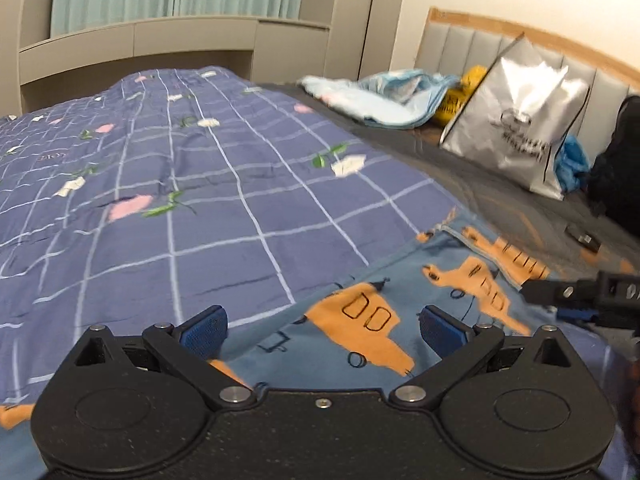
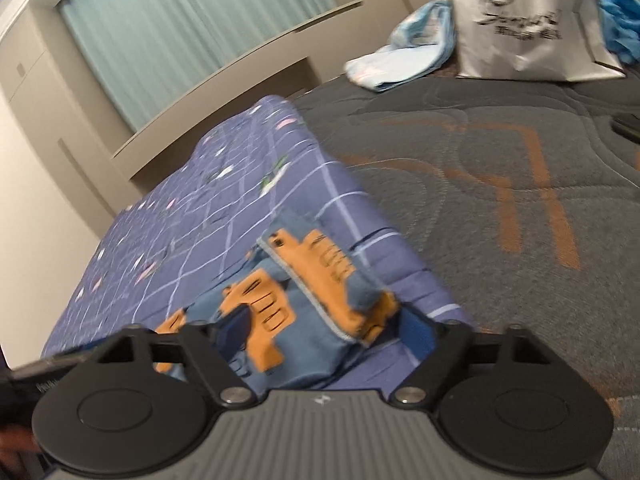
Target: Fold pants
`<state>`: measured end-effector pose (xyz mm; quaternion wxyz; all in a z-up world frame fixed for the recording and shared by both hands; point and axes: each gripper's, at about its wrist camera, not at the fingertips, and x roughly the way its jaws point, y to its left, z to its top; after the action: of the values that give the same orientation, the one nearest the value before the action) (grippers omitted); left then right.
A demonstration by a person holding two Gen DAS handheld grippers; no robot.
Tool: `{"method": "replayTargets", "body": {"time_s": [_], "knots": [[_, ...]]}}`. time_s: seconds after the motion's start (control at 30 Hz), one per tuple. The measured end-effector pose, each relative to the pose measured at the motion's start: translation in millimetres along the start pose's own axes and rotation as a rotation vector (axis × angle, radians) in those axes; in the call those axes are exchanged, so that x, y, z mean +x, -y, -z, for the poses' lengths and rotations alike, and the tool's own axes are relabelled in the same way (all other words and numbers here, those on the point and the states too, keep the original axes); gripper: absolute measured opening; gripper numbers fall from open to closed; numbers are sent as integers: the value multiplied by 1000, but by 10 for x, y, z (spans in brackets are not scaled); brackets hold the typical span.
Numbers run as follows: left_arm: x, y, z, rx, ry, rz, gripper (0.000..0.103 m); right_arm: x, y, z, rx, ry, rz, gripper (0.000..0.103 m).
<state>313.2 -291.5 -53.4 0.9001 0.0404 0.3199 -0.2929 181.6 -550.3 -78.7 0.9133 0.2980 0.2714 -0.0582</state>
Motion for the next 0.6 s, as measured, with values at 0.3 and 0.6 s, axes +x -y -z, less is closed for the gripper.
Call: {"method": "replayTargets", "body": {"time_s": [0.3, 0.6], "knots": [[-1, -97, -111, -86, -28, 49, 102, -40, -8, -21, -9, 59, 72, 18], [-90, -320, -398, -391, -38, 407, 102, -295, -872, 173, -462, 173, 88, 15]]}}
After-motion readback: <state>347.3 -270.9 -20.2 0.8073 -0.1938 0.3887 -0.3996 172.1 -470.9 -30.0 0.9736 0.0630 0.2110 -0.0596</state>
